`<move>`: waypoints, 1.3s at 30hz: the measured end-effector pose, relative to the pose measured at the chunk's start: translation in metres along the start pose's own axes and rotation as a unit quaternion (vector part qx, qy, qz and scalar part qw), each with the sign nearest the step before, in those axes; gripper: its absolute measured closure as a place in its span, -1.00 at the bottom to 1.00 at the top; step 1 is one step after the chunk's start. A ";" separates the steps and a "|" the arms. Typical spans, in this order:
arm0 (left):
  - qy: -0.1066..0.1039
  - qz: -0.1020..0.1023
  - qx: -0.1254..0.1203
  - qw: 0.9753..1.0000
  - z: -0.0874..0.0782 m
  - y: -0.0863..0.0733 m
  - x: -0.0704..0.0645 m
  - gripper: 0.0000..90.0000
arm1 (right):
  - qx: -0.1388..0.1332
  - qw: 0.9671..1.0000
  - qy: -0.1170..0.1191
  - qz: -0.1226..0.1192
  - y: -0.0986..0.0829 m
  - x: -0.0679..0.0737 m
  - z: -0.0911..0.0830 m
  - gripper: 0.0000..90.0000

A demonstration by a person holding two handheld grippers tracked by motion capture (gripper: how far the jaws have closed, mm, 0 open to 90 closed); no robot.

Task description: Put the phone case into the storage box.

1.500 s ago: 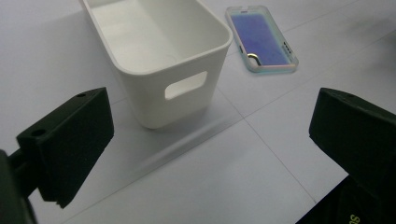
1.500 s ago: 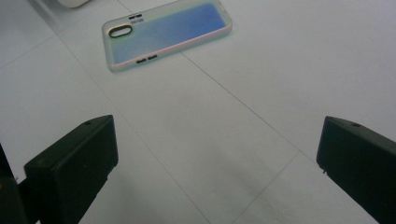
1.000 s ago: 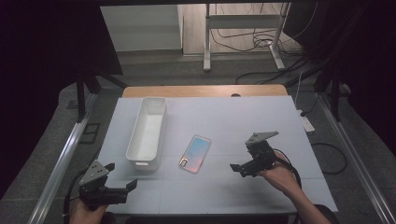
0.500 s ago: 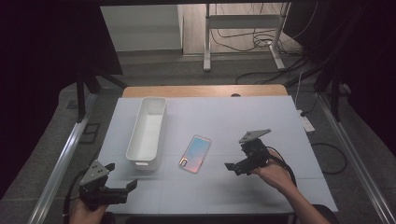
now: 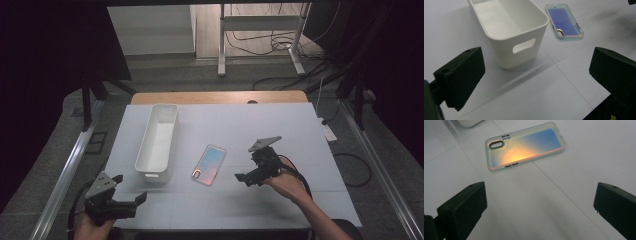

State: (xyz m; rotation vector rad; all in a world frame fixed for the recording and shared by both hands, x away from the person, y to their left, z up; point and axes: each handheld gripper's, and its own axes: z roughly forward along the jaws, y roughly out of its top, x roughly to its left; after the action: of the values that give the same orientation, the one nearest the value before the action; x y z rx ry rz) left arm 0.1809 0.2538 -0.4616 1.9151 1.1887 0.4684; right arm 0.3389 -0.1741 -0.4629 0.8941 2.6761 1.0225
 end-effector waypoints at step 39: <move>-0.001 0.001 0.004 1.000 0.001 0.000 0.000 -0.97 | 0.059 0.998 0.003 -0.038 0.026 0.020 0.048 -1.00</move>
State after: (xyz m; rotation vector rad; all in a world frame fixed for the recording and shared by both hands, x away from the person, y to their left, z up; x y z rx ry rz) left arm 0.1816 0.2534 -0.4618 1.9245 1.1892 0.4636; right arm 0.3507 -0.1202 -0.4812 0.8030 2.7775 0.8612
